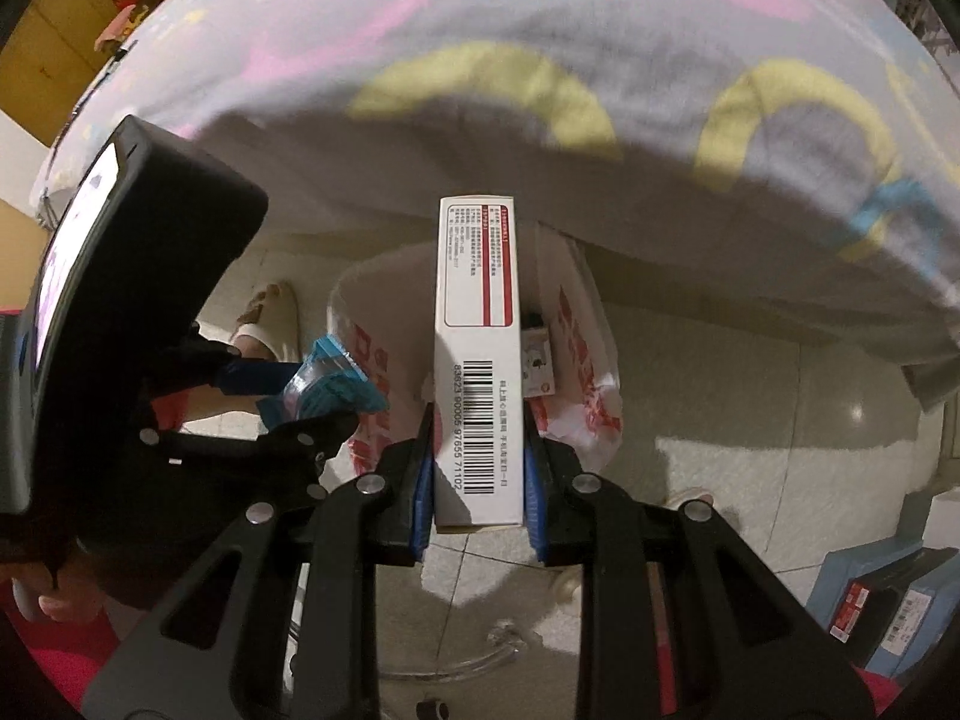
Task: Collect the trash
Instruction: 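Carry the blue wrapper and white box down toward the white bag, then open both tools over the bag to drop the wrapper and box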
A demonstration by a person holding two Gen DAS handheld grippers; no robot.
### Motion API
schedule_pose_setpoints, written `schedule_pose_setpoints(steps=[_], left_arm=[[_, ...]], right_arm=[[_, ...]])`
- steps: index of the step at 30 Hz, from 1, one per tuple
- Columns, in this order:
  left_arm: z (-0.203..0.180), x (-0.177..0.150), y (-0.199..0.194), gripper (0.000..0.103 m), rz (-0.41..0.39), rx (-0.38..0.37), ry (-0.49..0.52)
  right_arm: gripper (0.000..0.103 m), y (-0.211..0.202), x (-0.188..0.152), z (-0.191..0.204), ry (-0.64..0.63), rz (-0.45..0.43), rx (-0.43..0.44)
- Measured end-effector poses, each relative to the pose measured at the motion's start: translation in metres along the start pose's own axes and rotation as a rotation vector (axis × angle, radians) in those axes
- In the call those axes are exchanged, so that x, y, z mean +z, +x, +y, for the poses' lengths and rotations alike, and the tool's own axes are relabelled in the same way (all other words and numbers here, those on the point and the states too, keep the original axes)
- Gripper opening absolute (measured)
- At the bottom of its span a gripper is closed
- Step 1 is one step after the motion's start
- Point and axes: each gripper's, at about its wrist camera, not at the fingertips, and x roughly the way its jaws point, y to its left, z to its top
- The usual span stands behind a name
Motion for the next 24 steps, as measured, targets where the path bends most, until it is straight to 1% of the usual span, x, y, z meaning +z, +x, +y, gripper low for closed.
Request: schedule_pose_setpoints(steps=[5,12,16,24], left_arm=[[-0.002,0.006,0.026,0.036,0.038,-0.014,0.011],[-0.004,0.015,0.053,0.036,0.043,-0.007,0.033],[-0.001,0.022,0.069,0.036,0.061,-0.008,0.018],[0.013,0.031,0.095,0.036,0.106,-0.012,-0.026]], right_arm=[[0.024,0.033,0.004,-0.006,0.009,0.043,0.000],[0.024,0.074,0.017,-0.007,0.034,0.090,0.007],[0.024,0.094,0.022,-0.013,0.055,0.112,0.018],[0.024,0.117,0.025,-0.024,0.070,0.144,0.041]])
